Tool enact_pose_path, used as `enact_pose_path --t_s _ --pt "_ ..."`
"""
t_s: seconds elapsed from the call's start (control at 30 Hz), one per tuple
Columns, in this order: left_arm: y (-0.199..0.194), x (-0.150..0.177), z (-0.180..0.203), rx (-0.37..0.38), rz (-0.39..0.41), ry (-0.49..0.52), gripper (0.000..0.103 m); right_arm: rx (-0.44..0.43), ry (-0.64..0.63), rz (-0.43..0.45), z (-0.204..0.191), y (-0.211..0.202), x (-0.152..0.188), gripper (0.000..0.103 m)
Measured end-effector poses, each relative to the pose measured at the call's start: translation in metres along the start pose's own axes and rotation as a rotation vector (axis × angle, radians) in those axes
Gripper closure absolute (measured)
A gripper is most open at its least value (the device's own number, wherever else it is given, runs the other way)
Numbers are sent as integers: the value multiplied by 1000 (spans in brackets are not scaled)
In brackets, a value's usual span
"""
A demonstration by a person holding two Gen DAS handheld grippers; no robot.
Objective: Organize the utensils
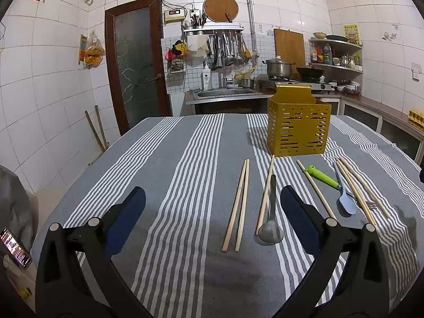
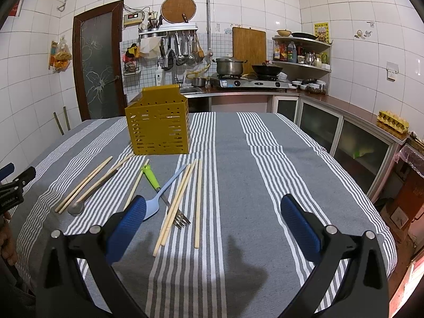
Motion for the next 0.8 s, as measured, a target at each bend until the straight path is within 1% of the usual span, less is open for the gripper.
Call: enact_pose_path --t_s 0.4,0.8 --pt "1 -4 -5 -15 3 -7 5 0 0 -1 0 0 -1 4" --pt "7 -4 -8 -7 -12 -13 5 1 -6 -4 1 1 -2 4"
Point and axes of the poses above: each gripper's, at about its wrist camera, not at the fingertips, and y roughly the way its jaws point, z to its right, x to its underside, the point moved 1 cm from there along y, roughly the way its jaws point, and after that the axes turned 10 degrees about x, right-handed, at the moved point
